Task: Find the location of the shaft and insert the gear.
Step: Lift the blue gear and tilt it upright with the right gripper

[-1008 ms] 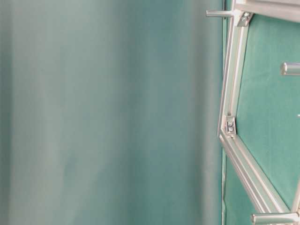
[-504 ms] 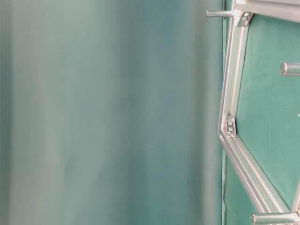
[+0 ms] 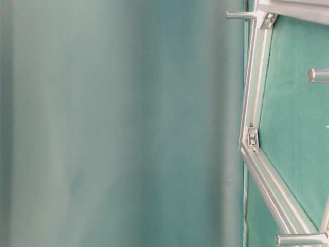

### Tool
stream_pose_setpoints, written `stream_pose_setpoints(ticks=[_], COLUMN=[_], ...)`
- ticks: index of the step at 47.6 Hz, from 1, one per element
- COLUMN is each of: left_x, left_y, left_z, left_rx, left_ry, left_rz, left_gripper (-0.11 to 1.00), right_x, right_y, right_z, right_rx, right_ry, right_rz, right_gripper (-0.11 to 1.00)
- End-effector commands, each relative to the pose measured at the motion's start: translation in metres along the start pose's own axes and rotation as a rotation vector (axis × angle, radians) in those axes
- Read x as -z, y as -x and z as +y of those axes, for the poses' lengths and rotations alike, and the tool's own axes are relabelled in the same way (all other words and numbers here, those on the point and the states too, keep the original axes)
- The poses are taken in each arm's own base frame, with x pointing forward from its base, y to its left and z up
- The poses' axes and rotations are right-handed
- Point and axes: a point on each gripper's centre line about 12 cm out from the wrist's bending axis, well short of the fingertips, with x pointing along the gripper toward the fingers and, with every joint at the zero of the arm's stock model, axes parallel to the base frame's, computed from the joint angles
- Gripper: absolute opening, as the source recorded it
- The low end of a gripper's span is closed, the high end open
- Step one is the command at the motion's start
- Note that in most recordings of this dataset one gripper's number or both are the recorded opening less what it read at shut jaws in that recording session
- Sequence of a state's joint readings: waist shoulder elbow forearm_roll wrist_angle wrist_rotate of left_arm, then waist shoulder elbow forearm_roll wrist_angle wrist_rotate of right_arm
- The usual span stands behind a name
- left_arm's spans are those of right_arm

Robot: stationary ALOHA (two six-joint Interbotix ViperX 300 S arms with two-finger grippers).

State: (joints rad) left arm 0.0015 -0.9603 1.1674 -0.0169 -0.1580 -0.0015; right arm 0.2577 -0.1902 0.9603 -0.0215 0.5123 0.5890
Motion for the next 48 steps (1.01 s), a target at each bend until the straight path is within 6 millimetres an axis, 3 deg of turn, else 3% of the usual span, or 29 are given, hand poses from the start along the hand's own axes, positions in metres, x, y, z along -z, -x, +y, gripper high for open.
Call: stream_pose_setpoints(ticks=[1, 16, 48], left_x=[-0.007, -0.006, -0.005], left_y=[-0.002, -0.002, -0.003], left_z=[0.000, 0.000, 0.000], left_rx=[0.000, 0.000, -0.002], left_ry=[0.003, 0.003, 0.012], left_rz=[-0.018, -0.012, -0.005], left_gripper=[0.01, 0.01, 0.01], right_x=[-0.001, -0.017, -0.073], right_y=[0.002, 0.017, 0.103], right_z=[0.001, 0.012, 0.037], right_rx=[-0.004, -0.021, 0.014], right_ry=[-0.011, -0.012, 0.053], right_rz=[0.002, -0.025, -0.125], right_gripper=[0.69, 0.69, 0.69])
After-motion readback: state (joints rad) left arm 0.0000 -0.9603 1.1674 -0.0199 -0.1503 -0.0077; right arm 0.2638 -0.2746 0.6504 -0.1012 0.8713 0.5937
